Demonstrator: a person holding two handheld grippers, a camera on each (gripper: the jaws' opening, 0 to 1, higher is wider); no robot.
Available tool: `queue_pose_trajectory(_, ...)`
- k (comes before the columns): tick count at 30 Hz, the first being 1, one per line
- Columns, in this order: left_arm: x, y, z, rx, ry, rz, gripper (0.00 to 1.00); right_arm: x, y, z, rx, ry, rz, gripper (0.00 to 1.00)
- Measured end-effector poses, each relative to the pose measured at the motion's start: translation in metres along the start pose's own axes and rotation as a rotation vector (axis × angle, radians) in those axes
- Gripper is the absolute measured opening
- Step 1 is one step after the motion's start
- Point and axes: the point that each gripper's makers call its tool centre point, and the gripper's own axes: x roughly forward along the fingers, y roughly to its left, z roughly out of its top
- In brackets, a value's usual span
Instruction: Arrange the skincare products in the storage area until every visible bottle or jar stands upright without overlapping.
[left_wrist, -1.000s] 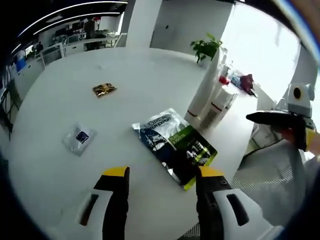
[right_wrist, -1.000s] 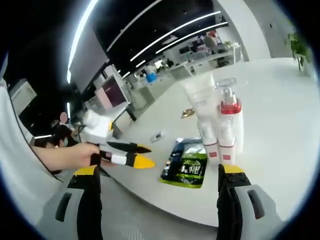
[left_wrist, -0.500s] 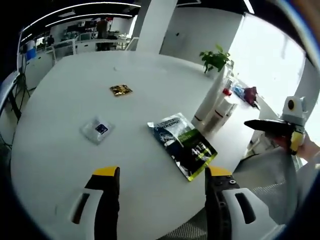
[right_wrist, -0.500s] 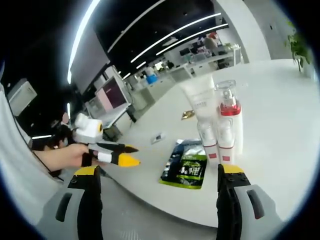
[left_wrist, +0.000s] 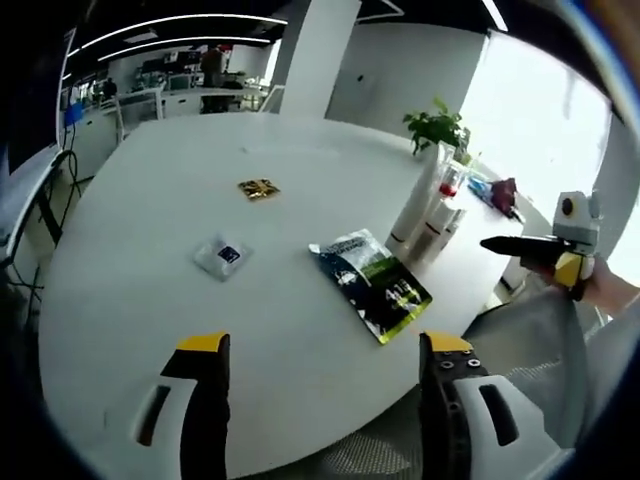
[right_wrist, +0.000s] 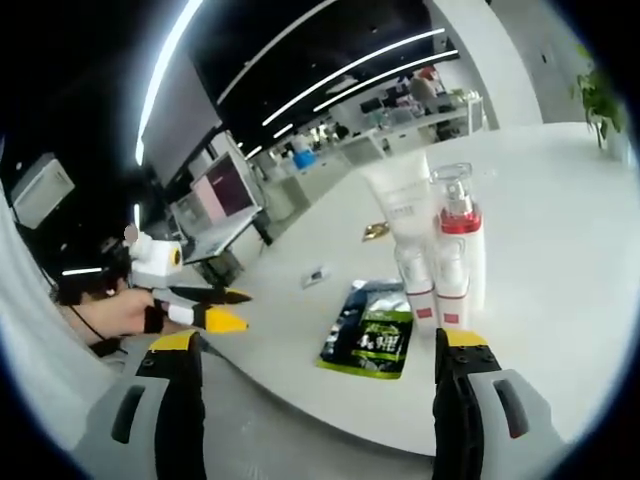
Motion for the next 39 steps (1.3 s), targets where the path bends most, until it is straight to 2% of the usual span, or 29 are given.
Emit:
queue_pose_trajectory(8,-0.026,0.010,0.004,-0.018,-0.034,0.031,0.77,-0.001,0.002,0.000,0.002,-0.007,-0.002,0.96)
queue_pose_trajectory(18,-0.054,0.010,0.006,-0.022,-0.070,0.050,0.83,-0.003,0.001,0.002,0.004,-0.017,-0.008,0.96)
queue_pose_trajectory(24,-0.053,0.017,0.003,-0.036,-0.085,0.065,0.89,-0.002,0.000,0.001,0.001,-0.005,-0.013,0.97)
queue_pose_trajectory(27,-0.049,0.019,-0.001,-0.046,-0.074,0.068,0.92,-0.002,-0.001,0.000,-0.001,0.002,-0.016,0.97)
queue_pose_trajectory(30,-0.049,0.020,0.001,-0.031,-0.083,0.071,0.93,-0.001,0.002,0.001,-0.003,0.005,-0.011,0.98)
queue_pose_trajectory(34,-0.049,0.027,0.006,-0.086,-0.121,0.069,0.94,-0.001,0.004,0.005,0.006,0.001,0.001,0.99)
queue_pose_trajectory(39,-0.050,0.025,0.000,-0.098,-0.098,0.076,0.95,0.000,0.002,0.005,-0.023,0.032,0.002,0.99)
